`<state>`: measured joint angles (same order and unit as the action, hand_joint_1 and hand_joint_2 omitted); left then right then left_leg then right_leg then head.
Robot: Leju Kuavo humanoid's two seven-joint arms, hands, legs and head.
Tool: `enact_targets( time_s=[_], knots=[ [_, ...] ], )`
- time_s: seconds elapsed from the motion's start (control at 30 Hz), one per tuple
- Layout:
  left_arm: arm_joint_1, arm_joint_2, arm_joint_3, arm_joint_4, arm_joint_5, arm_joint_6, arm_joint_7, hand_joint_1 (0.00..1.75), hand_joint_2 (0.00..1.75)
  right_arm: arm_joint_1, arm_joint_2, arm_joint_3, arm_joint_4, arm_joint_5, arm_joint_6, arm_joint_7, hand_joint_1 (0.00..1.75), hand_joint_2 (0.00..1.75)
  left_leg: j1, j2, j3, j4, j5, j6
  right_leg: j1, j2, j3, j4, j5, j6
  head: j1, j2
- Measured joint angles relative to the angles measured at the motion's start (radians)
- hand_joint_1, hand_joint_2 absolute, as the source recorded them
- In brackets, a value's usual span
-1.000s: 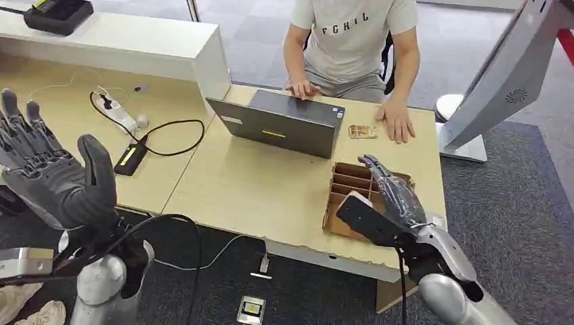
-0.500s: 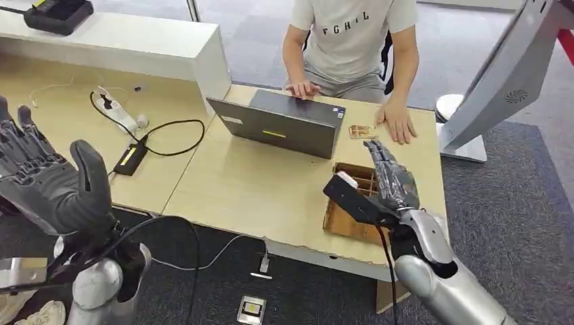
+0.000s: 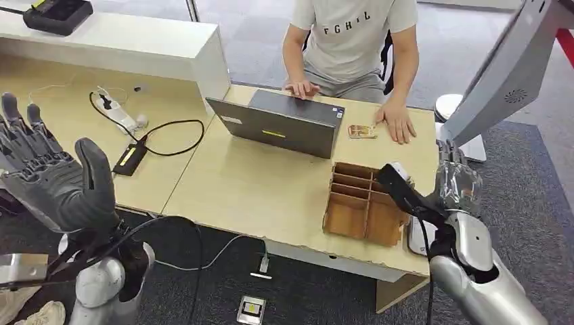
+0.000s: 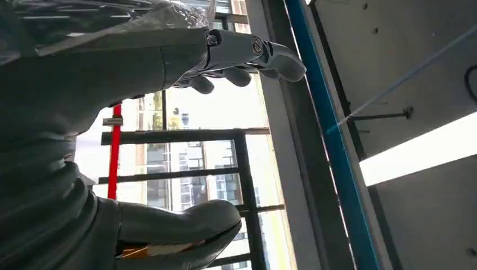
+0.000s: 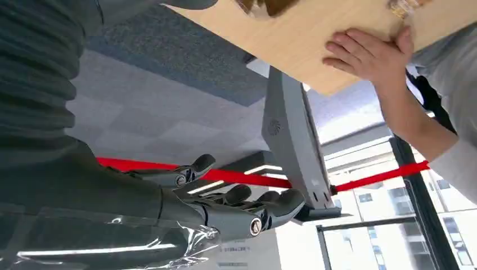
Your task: Pass the card to the sensor for recognition and then transmit it.
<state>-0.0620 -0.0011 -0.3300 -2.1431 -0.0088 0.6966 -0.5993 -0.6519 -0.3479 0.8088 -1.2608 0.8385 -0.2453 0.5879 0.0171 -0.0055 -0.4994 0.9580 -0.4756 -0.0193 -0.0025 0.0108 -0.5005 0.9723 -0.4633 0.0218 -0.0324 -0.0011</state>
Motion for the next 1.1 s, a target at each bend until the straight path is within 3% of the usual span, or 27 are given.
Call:
enact_targets(
  time_s=[0.4,0.87,1.1],
  knots=[
    [-0.027,0.0,-0.027,0.025,0.013,0.0,0.001,0.0,1.75,0.07,-0.01,-0.023,0.0,-0.019,0.031,-0.018,0.0,1.75,0.0,0.0,0.0,0.0,0.0,0.0,0.0,0.0,0.0,0.0,0.0,0.0,0.0,0.0],
    [-0.021,0.006,-0.028,0.031,0.012,0.0,0.002,0.0,1.75,0.05,-0.009,-0.031,0.016,-0.022,0.016,-0.028,0.0,1.75,0.0,0.0,0.0,0.0,0.0,0.0,0.0,0.0,0.0,0.0,0.0,0.0,0.0,0.0],
    [-0.026,0.009,-0.029,0.034,0.013,0.0,0.013,0.0,1.75,0.016,0.018,-0.019,0.021,-0.013,0.019,-0.036,0.0,1.75,0.0,0.0,0.0,0.0,0.0,0.0,0.0,0.0,0.0,0.001,0.0,0.0,0.0,0.0]
  ],
)
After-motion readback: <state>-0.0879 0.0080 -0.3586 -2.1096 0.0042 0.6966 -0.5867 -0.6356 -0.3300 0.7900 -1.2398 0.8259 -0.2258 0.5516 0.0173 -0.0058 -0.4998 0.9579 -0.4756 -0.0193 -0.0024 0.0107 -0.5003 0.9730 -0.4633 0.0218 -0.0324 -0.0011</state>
